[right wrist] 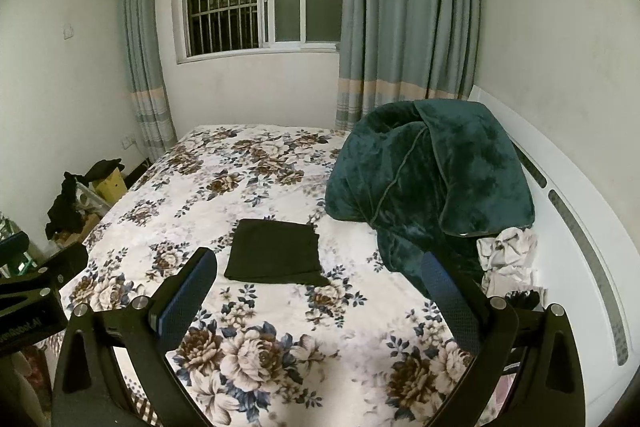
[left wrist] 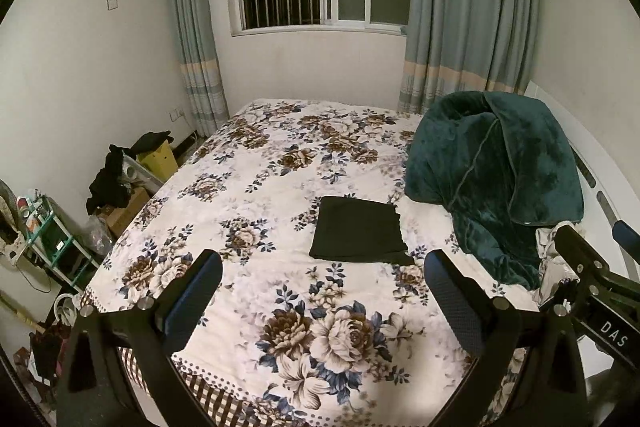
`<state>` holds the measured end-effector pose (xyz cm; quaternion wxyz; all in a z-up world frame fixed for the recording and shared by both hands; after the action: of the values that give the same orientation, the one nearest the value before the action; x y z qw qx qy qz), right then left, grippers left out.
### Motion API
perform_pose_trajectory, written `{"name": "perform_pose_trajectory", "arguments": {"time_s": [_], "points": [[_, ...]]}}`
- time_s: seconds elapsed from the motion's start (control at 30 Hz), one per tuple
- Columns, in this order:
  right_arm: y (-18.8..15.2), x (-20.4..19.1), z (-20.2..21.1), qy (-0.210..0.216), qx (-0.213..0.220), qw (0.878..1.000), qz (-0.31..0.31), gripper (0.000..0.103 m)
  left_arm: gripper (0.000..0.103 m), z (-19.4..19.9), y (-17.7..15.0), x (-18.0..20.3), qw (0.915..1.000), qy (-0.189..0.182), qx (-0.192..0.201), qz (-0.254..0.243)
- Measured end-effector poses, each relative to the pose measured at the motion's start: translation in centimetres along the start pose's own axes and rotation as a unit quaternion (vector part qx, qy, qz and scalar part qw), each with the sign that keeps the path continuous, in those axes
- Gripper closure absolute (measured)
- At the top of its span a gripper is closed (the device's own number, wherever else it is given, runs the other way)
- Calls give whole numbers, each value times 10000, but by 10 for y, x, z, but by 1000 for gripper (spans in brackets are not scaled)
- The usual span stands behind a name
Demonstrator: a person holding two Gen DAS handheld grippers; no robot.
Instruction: Fold small clothes
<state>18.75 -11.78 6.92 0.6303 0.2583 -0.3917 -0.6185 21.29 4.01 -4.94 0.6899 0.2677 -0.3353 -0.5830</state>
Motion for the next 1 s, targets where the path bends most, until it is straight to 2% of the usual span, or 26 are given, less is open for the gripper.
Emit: {"name": "perform_pose_trajectory", "arguments": {"time_s": [1.0], "points": [[-2,-11,3,32,3,10000,32,0,0,12,-1,3,9999,120,33,51]]}}
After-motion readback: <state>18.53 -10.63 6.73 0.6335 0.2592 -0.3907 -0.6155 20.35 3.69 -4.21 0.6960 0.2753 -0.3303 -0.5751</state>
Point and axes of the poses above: each gripper's, at about its wrist camera, not at the fingertips, and z roughly against the way its jaws point, x to its right, y to its top, the point moved 3 cm from there along -z, roughly the way its jaws point, and after that the axes turned 13 degrees about -y, right-handed, at the moved point
